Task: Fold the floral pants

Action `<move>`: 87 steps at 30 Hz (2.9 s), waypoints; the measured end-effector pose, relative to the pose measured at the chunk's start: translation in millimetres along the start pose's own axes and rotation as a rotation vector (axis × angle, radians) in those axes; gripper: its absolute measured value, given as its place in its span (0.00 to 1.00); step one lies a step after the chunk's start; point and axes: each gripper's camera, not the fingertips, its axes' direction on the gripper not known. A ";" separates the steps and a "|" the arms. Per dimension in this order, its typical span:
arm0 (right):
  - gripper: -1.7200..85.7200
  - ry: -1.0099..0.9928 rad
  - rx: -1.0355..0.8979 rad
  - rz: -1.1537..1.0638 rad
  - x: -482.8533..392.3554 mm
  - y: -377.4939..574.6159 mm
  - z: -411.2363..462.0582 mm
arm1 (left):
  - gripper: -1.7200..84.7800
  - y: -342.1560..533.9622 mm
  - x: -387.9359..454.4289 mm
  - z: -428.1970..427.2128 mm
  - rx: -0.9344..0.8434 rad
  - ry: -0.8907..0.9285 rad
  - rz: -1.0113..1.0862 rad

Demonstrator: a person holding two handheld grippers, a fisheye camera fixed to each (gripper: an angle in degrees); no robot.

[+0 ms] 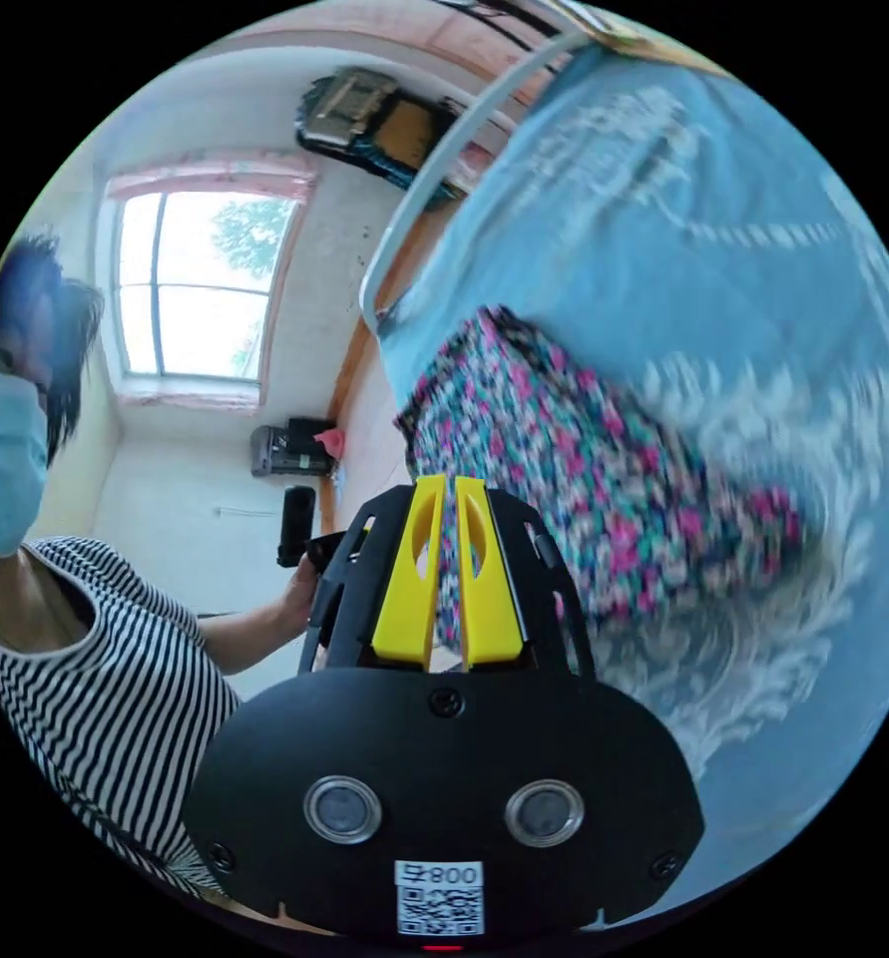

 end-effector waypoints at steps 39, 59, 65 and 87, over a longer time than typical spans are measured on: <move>0.04 -0.631 0.191 0.347 287.8 243.4 97.6 | 0.19 77.8 43.5 121.5 0.123 0.291 -0.227; 0.05 -0.548 0.201 0.413 451.6 432.7 148.7 | 0.06 185.7 214.1 278.3 0.180 0.238 -0.282; 0.05 -0.540 0.252 0.421 491.8 525.4 147.9 | 0.06 240.3 316.8 355.9 0.029 0.238 -0.196; 0.05 -0.419 1.283 0.542 631.6 1050.5 173.1 | 0.06 591.9 738.4 959.6 -0.967 0.352 0.301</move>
